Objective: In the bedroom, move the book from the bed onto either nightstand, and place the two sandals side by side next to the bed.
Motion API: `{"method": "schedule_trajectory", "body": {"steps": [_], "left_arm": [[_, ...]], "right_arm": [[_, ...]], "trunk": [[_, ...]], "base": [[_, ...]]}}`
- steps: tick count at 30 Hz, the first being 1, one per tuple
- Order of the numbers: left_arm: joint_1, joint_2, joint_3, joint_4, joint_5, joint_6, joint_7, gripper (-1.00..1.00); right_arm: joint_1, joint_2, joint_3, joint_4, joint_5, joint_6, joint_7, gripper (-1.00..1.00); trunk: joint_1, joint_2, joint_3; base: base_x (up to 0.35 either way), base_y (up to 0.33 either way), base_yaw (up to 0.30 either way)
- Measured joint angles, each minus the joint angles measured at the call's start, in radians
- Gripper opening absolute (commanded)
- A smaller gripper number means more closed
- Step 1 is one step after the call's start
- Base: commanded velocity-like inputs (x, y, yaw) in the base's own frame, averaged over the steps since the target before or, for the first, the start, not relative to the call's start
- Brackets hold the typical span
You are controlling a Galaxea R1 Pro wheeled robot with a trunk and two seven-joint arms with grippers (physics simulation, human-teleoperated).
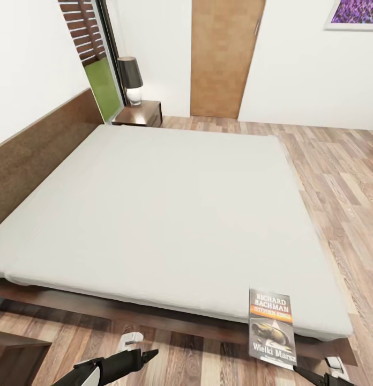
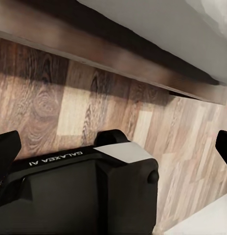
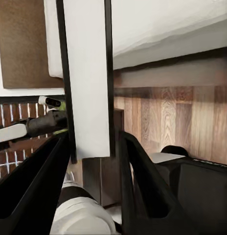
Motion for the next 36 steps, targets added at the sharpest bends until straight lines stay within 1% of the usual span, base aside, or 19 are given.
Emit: {"method": "schedule_trajectory", "body": {"steps": [2, 4, 9, 15, 17, 18, 19, 23, 27, 36], "left_arm": [[0.0, 0.0, -0.001, 0.017, -0.001, 0.0, 0.0, 1.0], [0.0, -0.001, -0.001, 0.026, -0.002, -0.001, 0.0, 1.0], [0.0, -0.007, -0.001, 0.035, -0.002, -0.001, 0.0, 1.0], [0.0, -0.008, -0.001, 0.035, -0.002, -0.001, 0.0, 1.0], [0.0, -0.008, -0.001, 0.035, -0.002, -0.001, 0.0, 1.0], [0.0, -0.008, -0.001, 0.035, -0.002, -0.001, 0.0, 1.0], [0.0, -0.009, -0.001, 0.035, -0.002, -0.001, 0.0, 1.0], [0.0, -0.009, -0.001, 0.035, -0.001, -0.001, 0.0, 1.0], [0.0, -0.009, -0.001, 0.035, -0.001, -0.001, 0.0, 1.0], [0.0, -0.009, -0.001, 0.035, -0.001, 0.0, -0.002, 1.0]], "right_arm": [[0.0, 0.001, -0.001, 0.018, 0.003, -0.034, 0.0, -1.0], [0.0, 0.001, -0.003, 0.025, 0.004, -0.047, 0.0, -1.0], [0.0, 0.002, -0.002, 0.032, 0.006, -0.06, 0.0, -1.0], [0.0, 0.003, -0.003, 0.033, 0.006, -0.061, -0.003, -1.0], [0.0, 0.003, -0.003, 0.034, 0.007, -0.061, -0.019, -1.0], [0.0, 0.003, -0.005, 0.036, 0.01, -0.06, -0.06, -1.0], [0.0, 0.003, -0.003, 0.037, 0.009, -0.061, -0.086, -1.0], [0.0, 0.003, -0.004, 0.039, 0.008, -0.061, -0.138, -1.0], [0.0, 0.003, -0.004, 0.039, 0.007, -0.061, -0.148, -1.0], [0.0, 0.002, -0.004, 0.039, 0.007, -0.06, -0.148, -1.0]], "trunk": [[-0.008, 0.014, 0.006], [-0.015, 0.028, 0.013], [-0.035, 0.063, 0.028], [-0.058, 0.105, 0.047], [-0.065, 0.119, 0.053], [-0.069, 0.126, 0.056], [-0.073, 0.133, 0.06], [-0.088, 0.161, 0.072], [-0.104, 0.189, 0.085], [-0.138, 0.252, 0.113]], "base": [[0.0, 0.0, 0.0], [0.0, 0.0, 0.0], [0.0, 0.0, 0.0], [0.0, 0.0, 0.0], [0.0, 0.0, 0.0], [0.0, 0.0, 0.0], [0.0, 0.0, 0.0], [0.0, 0.0, 0.0], [0.0, 0.0, 0.0], [0.0, 0.0, 0.0]]}}
